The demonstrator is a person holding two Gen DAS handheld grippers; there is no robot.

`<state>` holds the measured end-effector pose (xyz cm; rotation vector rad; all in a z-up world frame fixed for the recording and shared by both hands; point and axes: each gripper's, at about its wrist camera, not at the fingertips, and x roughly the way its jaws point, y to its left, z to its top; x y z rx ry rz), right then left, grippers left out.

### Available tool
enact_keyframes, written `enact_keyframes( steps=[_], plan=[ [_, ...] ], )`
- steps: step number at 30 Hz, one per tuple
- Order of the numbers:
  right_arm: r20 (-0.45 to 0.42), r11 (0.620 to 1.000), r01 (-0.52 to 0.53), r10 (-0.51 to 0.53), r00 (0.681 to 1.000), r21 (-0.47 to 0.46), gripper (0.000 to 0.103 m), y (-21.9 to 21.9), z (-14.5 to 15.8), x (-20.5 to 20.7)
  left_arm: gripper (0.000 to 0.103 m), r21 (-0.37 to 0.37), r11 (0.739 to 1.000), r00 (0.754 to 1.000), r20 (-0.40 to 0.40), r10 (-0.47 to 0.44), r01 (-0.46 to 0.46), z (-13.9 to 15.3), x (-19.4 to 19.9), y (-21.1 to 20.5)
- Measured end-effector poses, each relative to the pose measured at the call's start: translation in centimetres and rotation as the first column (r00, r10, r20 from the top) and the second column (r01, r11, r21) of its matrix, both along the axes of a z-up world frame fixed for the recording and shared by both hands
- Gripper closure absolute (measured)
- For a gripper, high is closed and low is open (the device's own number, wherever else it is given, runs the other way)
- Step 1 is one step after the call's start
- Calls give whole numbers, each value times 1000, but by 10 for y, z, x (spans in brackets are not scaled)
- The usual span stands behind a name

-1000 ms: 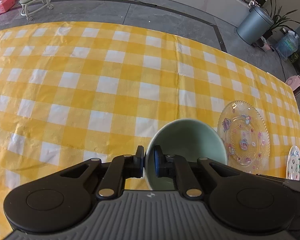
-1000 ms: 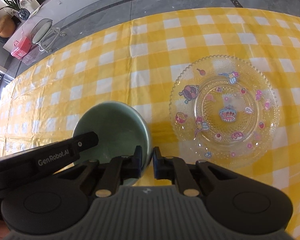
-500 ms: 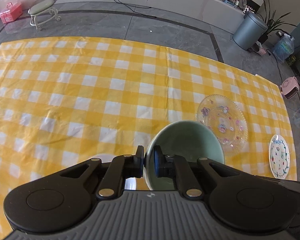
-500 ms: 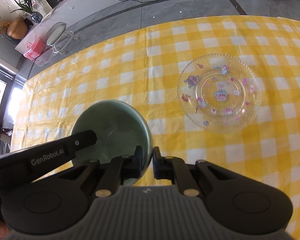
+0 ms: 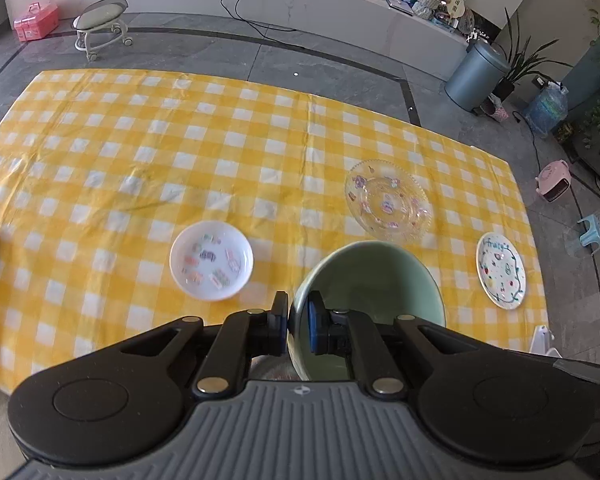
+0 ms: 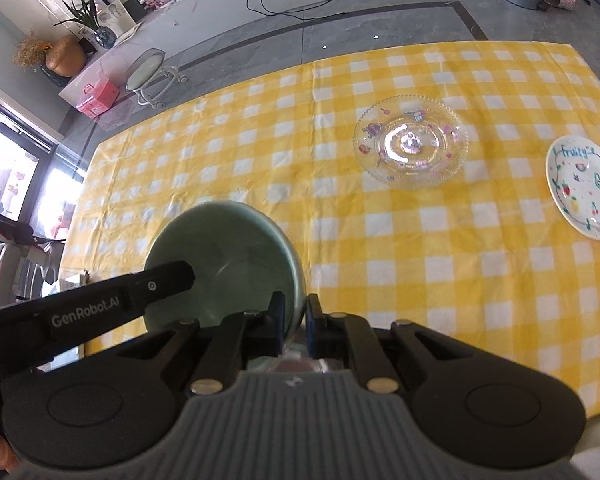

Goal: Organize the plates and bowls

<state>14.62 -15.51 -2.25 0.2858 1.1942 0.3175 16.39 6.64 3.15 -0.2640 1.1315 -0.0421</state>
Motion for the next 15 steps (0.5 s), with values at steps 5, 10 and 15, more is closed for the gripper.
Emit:
enact_keyframes(
  steps=[5,10,15],
  plan=[
    [10,1000,-21,21,1000,4,95,-6,9,-43,93,-28,1000,1000,-8,9,-9,4,-37,0],
    [-5,999,-45,45,999,-12,95,-8,3,-71,93,-38,999,999,-33,15,-16,-7,-61,-1],
    [-40,999,-49,49,998,-17,95,-6,-17,-80,94,-57,998,996,-85,31,-36,-31,-69,4]
  ],
)
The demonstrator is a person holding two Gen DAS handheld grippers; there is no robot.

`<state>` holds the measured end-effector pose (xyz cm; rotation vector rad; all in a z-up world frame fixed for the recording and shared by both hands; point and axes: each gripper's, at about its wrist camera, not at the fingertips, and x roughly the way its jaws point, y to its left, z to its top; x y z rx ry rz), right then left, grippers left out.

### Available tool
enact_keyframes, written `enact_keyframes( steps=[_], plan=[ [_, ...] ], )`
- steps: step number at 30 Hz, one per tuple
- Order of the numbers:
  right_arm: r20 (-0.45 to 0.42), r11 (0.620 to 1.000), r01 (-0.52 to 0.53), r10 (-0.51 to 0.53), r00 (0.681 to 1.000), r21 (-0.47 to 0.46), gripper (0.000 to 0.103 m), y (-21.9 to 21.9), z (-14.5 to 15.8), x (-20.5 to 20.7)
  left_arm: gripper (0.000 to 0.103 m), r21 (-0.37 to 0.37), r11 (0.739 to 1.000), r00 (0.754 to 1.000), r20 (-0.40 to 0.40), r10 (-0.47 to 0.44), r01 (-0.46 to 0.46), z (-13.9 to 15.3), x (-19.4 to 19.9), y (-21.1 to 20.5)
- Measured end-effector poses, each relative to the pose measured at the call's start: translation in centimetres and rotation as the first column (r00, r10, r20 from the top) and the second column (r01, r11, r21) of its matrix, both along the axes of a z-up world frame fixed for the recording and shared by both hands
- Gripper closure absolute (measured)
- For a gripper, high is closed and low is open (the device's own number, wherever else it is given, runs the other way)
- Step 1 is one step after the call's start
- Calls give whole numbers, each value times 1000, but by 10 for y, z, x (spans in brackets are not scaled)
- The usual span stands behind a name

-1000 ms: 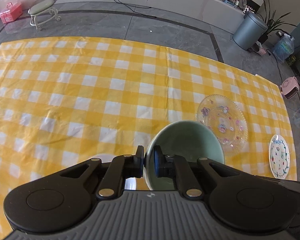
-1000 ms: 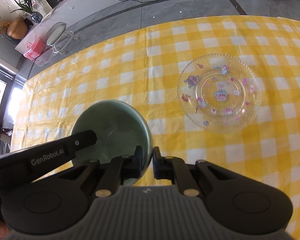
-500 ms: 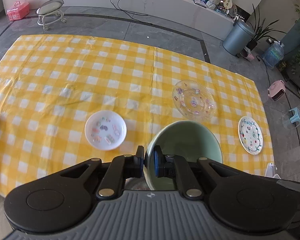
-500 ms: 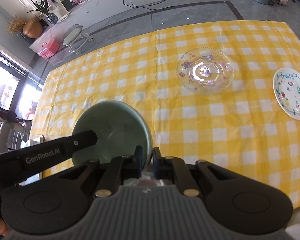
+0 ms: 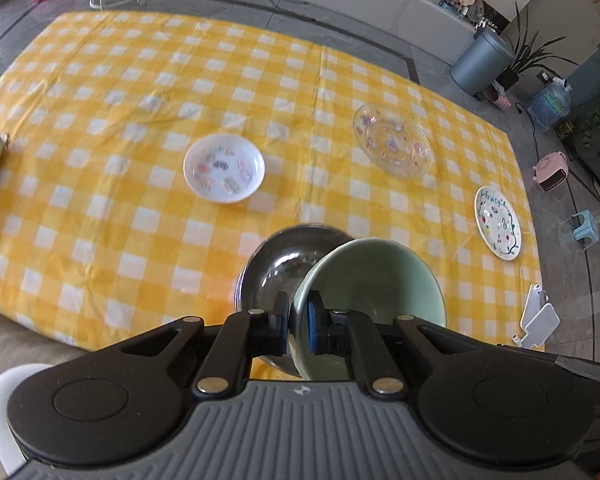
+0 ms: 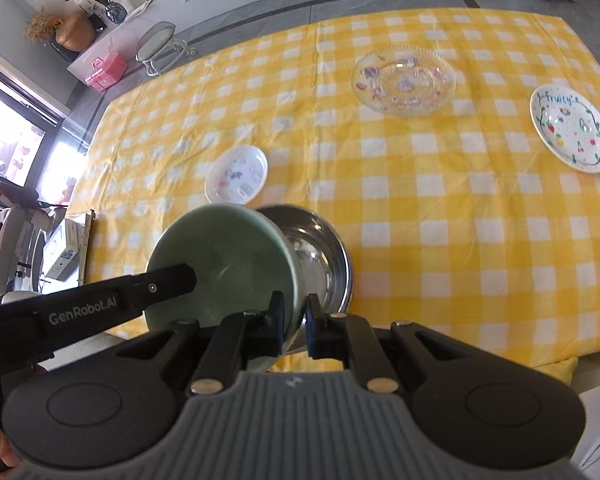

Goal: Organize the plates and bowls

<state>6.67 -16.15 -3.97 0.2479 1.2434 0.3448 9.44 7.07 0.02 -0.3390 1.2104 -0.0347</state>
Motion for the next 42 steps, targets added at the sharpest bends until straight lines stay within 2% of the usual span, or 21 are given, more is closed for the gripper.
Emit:
enact_keyframes(
  steps=[4,10,19,22,27,34,37,42],
  plan=[
    [1,999,-12,12,1000,-34,95,4,-13,3,95,-36,999,999,-46,6,-8,-23,4,5],
    [-11,997,-48,47,999,-66,95,13,-32,18,95,-11,1000,997,-81,10,-10,-41,14,6],
    [-66,988,-107,100,993,-110,96,26,-56,36,95,70,996,994,-97,-46,53,-54,23,-3],
    [-76,987,-112,104,992,-113,95,28,-60,39,95,118,990,994,-78,-74,83,-54,24,-8],
    [-83,986,-107,97,992,-129,94,30,-66,44,95,145,984,993,-80,-90,101,-60,24,-10],
    [-71,981,-120,110,991,-154,94,34,-68,45,95,129,987,993,-79,-85,95,-58,26,-8],
    [-62,975,-141,133,989,-170,91,38,-66,43,95,124,988,993,-78,-83,93,-58,25,-8],
    [-17,961,-168,169,986,-219,89,43,-57,39,95,80,994,994,-91,-67,75,-59,25,-4]
  ],
)
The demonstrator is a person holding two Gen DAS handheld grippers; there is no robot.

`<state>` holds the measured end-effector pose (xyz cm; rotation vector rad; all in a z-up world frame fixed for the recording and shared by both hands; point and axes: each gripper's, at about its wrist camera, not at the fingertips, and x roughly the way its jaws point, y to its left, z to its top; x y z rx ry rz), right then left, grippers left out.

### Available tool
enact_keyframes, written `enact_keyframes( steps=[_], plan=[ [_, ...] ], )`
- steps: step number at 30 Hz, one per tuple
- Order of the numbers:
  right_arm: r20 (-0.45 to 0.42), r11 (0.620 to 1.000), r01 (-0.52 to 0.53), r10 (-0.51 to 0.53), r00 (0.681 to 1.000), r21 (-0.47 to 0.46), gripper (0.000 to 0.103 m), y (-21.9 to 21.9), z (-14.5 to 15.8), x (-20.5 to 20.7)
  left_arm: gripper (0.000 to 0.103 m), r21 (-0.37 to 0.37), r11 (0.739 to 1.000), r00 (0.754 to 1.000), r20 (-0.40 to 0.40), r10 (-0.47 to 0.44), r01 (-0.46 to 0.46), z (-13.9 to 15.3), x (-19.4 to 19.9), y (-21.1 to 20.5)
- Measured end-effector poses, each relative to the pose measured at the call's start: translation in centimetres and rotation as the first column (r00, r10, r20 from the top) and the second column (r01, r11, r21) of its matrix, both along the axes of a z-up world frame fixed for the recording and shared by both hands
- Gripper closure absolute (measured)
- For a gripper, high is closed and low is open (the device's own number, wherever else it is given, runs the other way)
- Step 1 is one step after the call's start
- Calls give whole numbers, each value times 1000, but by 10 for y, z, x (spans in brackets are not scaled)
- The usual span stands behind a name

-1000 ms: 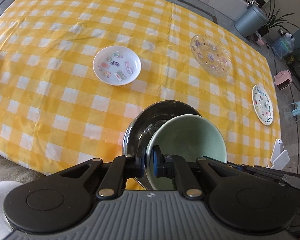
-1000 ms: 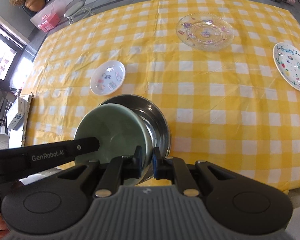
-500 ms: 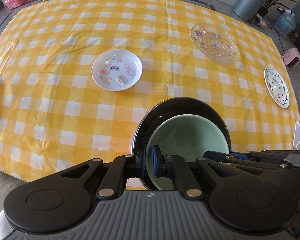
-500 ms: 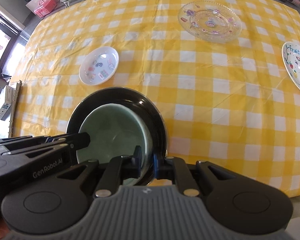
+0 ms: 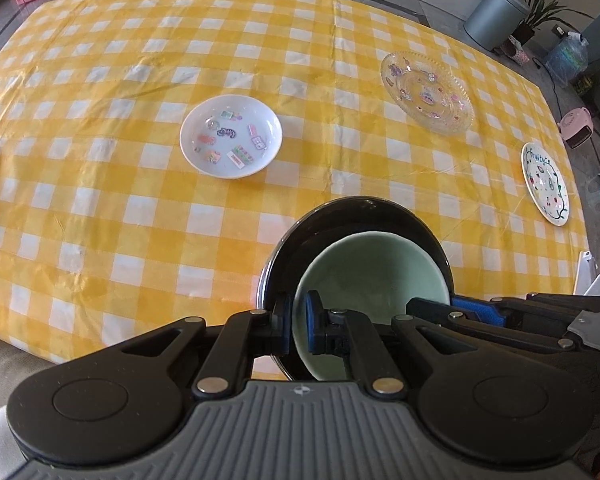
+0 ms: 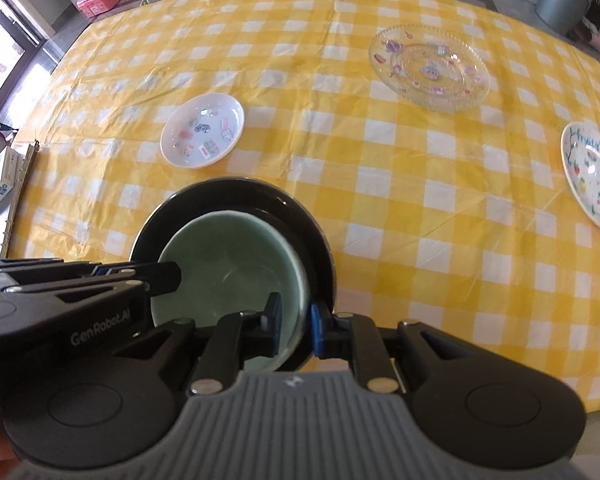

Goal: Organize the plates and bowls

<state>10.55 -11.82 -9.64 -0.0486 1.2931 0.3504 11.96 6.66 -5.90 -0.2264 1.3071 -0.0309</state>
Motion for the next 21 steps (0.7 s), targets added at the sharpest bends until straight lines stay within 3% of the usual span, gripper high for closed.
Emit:
enact_keyframes(
  steps=[10,21],
  plan=[
    [60,1000,-1,-1,998,27,83,-7,19,-9,93,2,1000,1000,28,4,-4,11,-5,-3],
    [193,998,-45,34,981,53,76,-16,54,-31,90,44,997,980,188,-65,57,47,-18,-16]
  ],
)
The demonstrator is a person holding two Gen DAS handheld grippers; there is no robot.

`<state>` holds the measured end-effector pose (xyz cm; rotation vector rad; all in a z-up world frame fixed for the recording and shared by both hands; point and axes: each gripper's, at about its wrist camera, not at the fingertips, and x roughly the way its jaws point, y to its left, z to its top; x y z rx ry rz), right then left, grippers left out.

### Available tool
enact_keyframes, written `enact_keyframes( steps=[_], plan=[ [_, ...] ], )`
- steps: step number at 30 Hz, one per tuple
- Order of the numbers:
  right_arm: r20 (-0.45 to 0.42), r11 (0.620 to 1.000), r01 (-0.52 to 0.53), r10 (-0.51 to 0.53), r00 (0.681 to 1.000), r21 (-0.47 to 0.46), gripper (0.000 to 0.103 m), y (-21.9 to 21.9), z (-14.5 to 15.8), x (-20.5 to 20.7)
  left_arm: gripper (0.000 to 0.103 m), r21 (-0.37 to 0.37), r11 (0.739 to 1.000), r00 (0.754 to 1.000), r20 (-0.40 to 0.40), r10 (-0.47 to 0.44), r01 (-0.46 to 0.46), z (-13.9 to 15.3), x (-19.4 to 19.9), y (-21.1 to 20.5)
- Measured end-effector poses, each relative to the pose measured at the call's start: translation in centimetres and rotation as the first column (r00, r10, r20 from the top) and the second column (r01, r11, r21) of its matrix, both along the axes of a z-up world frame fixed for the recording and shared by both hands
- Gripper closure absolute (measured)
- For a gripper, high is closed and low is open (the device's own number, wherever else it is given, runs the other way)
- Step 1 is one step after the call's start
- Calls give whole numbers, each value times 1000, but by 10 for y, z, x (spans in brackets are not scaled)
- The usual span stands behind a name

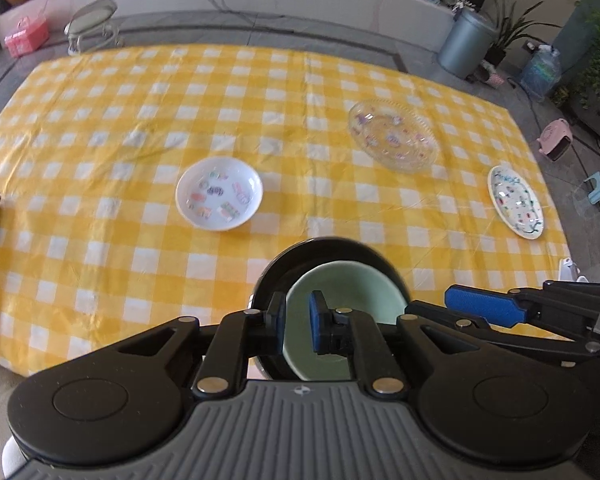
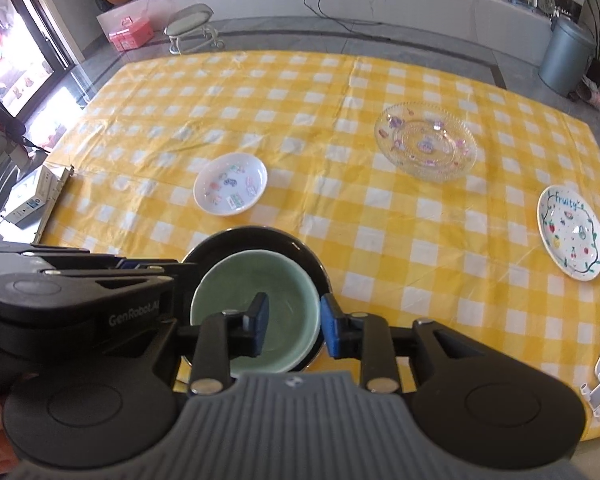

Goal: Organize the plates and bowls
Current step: 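Open both grippers and lift them off the green bowl, then move both grippers to the rim of the white 'Fruity' plate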

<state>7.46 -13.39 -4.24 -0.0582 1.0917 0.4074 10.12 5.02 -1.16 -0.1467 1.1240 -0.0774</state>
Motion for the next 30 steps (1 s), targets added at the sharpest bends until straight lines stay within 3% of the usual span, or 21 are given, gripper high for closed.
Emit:
enact_keyframes(
  steps=[7,16,21,25,30],
  plan=[
    [74,997,57,-60,995,50,73,-39,9,-19,80,-28,996,989,123,-77,81,19,-20,-31],
    [160,980,193,-199,967,51,70,-116,-8,-40,78,-88,982,976,157,-149,164,14,-25,-89],
    [206,940,332,-342,917,84,65,-170,-27,-45,78,-125,975,972,171,-164,186,7,-21,-123],
    [178,908,410,-418,891,86,65,-208,-41,-40,76,-151,966,967,176,-185,212,0,-12,-150],
    [110,851,499,-519,848,166,65,-252,-57,-32,59,-175,958,959,210,-190,228,-8,0,-176]
  ],
)
